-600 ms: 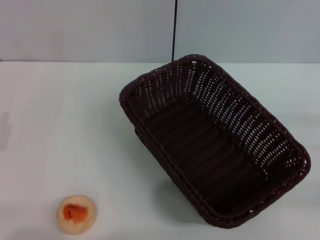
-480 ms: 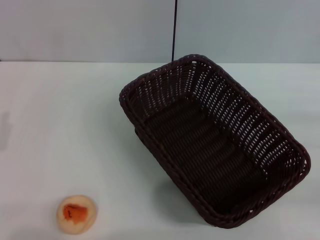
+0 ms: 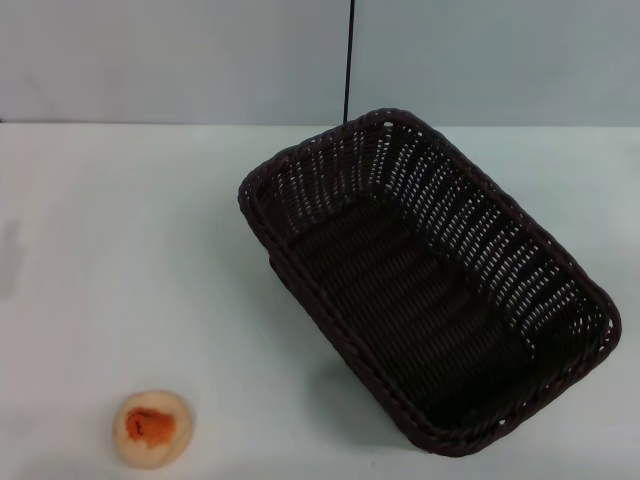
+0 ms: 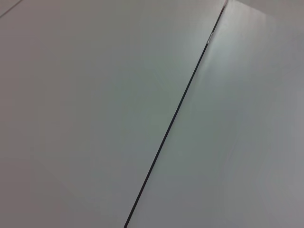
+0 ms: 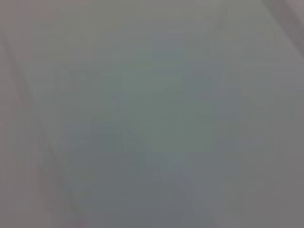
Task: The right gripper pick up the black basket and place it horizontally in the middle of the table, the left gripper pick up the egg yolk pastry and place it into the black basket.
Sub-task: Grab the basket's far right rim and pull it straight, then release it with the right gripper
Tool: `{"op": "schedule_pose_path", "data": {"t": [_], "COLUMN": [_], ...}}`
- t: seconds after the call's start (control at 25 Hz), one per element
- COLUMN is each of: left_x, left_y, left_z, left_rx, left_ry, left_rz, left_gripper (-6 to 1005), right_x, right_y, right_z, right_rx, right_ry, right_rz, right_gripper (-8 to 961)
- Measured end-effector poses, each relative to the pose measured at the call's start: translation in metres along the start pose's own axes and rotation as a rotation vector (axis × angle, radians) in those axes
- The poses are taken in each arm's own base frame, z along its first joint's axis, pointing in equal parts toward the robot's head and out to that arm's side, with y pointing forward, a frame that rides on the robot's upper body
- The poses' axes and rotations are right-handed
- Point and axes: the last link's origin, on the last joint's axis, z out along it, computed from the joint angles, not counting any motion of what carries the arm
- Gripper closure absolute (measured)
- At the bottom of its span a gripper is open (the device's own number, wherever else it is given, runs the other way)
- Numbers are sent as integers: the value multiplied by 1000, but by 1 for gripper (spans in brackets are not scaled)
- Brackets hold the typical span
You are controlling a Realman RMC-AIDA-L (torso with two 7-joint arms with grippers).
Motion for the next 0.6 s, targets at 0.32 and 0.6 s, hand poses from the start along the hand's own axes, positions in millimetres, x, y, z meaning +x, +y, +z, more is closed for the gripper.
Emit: {"op": "schedule_pose_path", "data": {"t": [0.32, 0.6], "left_x": [-1, -2], "left_y": [0, 0], "left_z": [1, 0], "left_rx": [0, 2], "left_ry": [-7, -10], "left_rz": [1, 1], "left_gripper": [223, 224], "right_x": [-40, -43], "right_y": [33, 44], "right_z": [48, 86], "right_rx": [-182, -174], "right_ry": [580, 1002], "right_rz": [-5, -32], "right_gripper": [287, 179]}}
